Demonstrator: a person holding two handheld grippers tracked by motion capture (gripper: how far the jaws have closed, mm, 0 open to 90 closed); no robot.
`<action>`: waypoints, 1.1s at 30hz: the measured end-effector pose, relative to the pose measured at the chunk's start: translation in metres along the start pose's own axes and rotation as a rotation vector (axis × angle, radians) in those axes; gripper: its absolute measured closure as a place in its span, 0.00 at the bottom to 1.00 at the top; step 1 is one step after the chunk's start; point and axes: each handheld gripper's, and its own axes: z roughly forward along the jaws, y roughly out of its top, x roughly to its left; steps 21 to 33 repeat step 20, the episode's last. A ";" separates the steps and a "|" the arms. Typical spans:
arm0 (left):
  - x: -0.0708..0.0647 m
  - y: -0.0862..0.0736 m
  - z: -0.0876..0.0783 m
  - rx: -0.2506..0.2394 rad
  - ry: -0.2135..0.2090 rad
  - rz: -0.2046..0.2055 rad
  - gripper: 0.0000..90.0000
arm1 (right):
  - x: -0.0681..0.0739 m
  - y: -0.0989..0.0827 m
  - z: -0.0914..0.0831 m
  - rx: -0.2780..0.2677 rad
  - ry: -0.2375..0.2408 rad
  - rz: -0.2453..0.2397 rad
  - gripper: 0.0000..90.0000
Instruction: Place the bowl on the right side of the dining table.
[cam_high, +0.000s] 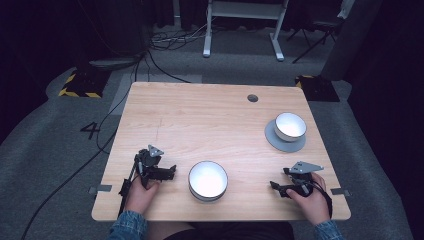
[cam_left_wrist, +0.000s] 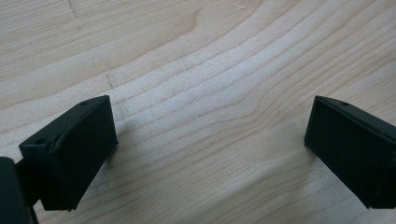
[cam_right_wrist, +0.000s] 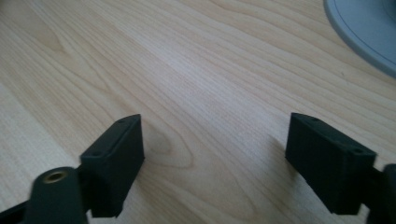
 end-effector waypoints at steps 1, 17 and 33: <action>0.000 0.000 0.000 -0.001 0.003 0.001 0.03 | 0.000 0.000 0.001 -0.005 -0.005 -0.004 0.15; 0.000 0.000 0.000 0.000 -0.001 0.000 0.03 | -0.003 0.002 0.005 0.001 -0.007 0.011 0.10; 0.000 0.000 0.000 0.000 -0.001 0.000 0.03 | -0.003 0.002 0.005 0.001 -0.006 0.008 0.10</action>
